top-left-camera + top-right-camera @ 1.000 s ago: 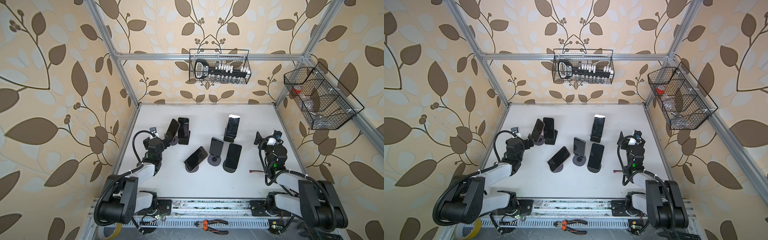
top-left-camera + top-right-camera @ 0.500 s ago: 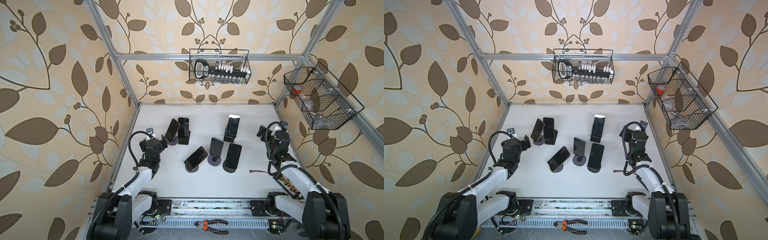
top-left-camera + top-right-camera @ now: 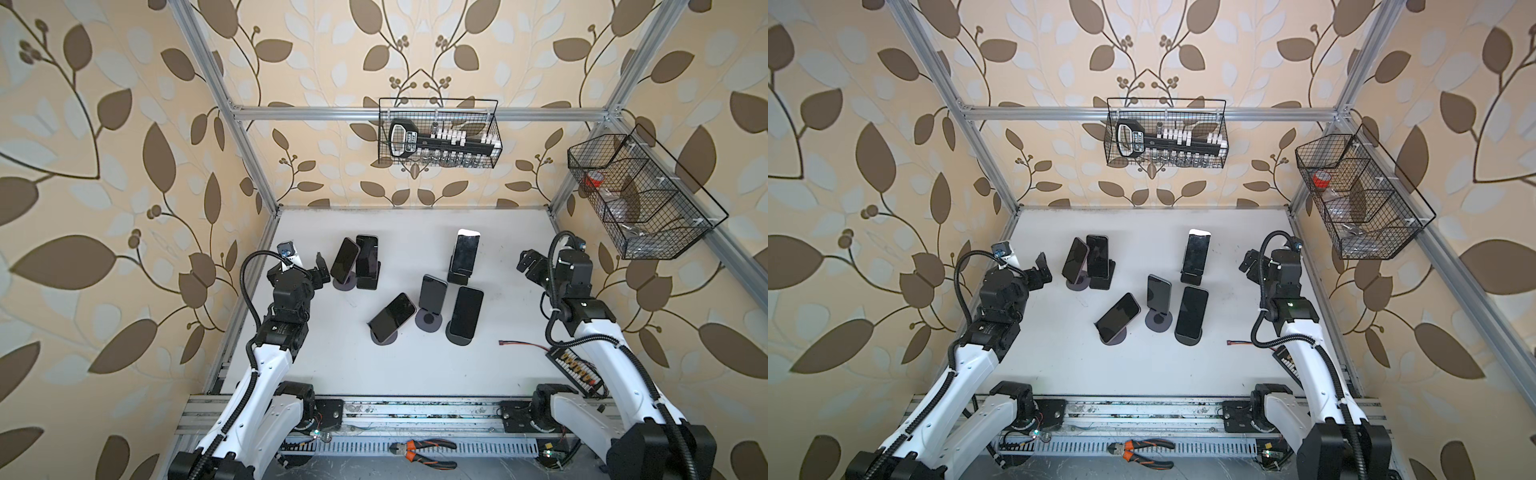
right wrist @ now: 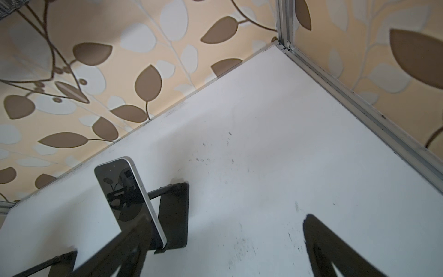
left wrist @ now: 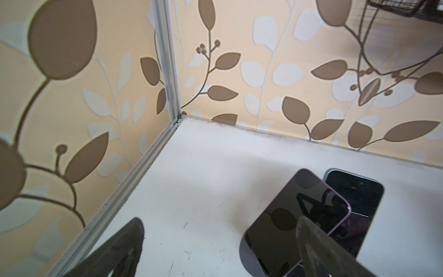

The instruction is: Remove the phone from the phone stand

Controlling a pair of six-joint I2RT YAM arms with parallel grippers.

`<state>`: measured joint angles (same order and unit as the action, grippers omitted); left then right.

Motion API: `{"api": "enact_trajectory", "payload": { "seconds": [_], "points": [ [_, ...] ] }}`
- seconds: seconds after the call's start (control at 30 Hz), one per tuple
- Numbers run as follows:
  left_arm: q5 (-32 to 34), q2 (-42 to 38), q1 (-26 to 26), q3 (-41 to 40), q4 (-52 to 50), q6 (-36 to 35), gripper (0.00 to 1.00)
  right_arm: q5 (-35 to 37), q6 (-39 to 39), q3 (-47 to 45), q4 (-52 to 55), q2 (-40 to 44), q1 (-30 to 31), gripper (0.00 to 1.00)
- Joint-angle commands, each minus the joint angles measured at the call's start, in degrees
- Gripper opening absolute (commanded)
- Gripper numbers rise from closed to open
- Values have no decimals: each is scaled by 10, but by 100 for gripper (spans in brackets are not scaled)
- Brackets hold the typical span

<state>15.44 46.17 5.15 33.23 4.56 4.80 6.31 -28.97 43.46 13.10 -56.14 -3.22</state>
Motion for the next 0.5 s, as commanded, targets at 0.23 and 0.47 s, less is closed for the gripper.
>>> {"api": "enact_trajectory", "payload": {
  "seconds": [0.23, 0.47],
  "points": [
    [-194, -33, -5, 91, -73, -21, 99, -55, 8, 59, 149, 80, 6, 97],
    [-311, -48, 20, 123, -92, -64, 99, -86, -28, 87, 238, 109, 30, 95]
  ]
}}
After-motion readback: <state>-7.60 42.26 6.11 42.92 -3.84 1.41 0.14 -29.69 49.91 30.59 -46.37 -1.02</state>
